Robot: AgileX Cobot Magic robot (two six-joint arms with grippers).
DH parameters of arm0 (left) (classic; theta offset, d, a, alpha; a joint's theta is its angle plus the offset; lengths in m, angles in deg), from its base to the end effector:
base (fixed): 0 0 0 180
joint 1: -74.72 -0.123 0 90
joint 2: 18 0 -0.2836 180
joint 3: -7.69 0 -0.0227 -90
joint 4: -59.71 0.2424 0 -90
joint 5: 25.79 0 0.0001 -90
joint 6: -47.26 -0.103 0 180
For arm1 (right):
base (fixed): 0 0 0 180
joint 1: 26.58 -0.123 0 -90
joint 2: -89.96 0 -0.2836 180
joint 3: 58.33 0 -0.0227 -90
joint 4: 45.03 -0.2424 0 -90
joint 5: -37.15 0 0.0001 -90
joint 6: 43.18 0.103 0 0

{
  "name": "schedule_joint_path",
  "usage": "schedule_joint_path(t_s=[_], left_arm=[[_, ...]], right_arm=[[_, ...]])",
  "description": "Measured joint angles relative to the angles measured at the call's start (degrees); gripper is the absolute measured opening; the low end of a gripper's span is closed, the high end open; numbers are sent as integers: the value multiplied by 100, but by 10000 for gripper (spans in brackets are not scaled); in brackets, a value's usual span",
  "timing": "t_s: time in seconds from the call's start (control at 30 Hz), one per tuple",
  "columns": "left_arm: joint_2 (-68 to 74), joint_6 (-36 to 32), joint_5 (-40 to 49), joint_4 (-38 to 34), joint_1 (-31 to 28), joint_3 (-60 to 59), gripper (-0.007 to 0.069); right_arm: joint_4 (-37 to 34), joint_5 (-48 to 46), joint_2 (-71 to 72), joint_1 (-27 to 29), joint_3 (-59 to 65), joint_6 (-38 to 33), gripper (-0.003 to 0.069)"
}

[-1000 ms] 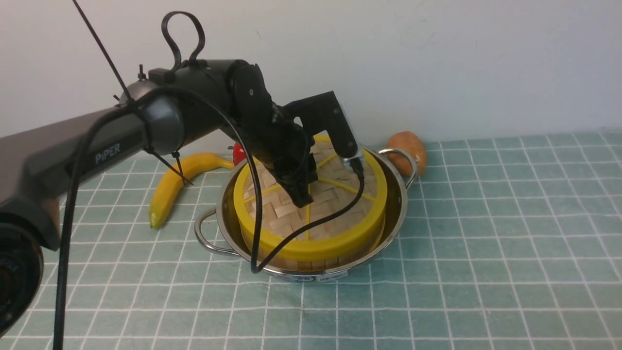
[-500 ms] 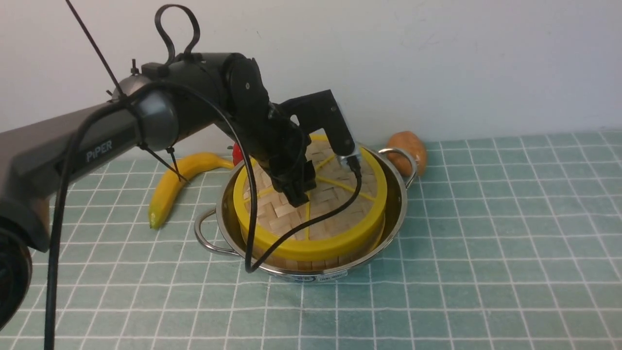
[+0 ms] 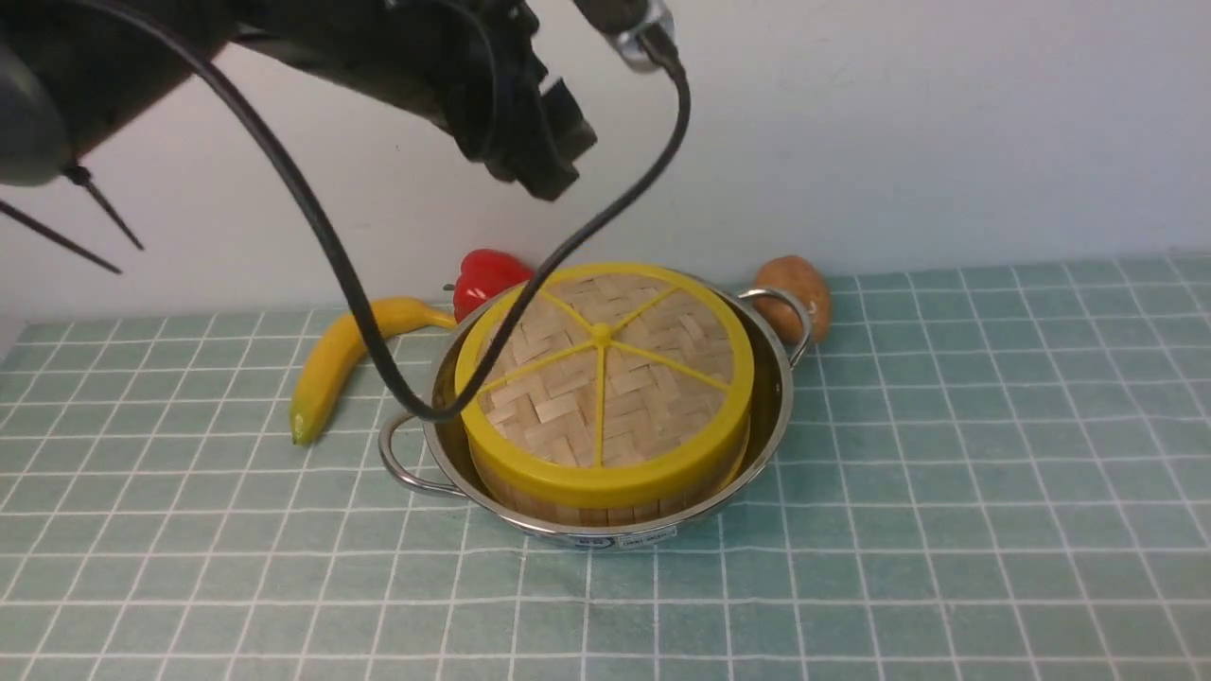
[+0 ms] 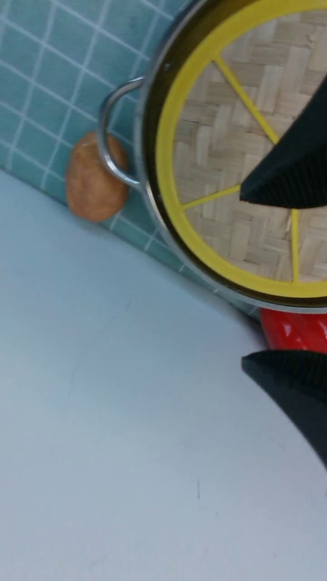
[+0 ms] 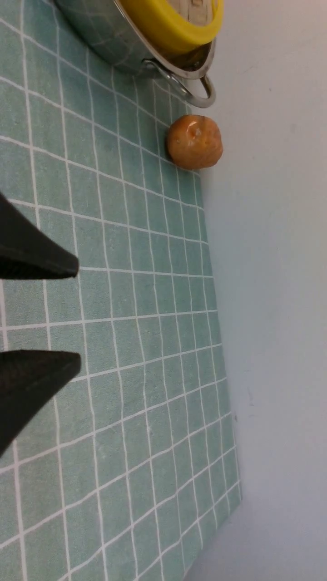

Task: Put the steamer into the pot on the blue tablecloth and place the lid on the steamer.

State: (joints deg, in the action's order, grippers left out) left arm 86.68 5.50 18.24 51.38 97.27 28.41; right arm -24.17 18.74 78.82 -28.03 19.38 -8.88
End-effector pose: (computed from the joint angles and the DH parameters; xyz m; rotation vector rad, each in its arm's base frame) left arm 0.3577 -0.1598 0.3827 1.1315 1.9154 0.0140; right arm 0.0622 -0.0100 0.1768 0.2869 1.8290 0.0887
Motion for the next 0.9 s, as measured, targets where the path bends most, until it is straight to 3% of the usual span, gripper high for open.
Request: schedule_joint_path(t_s=[0.13,0.37,0.63,0.77,0.9], left_arm=[[-345,415,-102,-6,0,6,310],[-360,499,-162,-6,0,6,197],[-303,805,-206,-6,0,-132,168],[-885,1096,-472,-32,-81,-956,168],[-2443,1345,-1445,-100,-497,-2935,169]], right_arm=[[0,0,0,0,0,0,242],[0,0,0,0,0,0,242],[0,0,0,0,0,0,242],[0,0,0,0,0,0,242],[0,0,0,0,0,0,242]])
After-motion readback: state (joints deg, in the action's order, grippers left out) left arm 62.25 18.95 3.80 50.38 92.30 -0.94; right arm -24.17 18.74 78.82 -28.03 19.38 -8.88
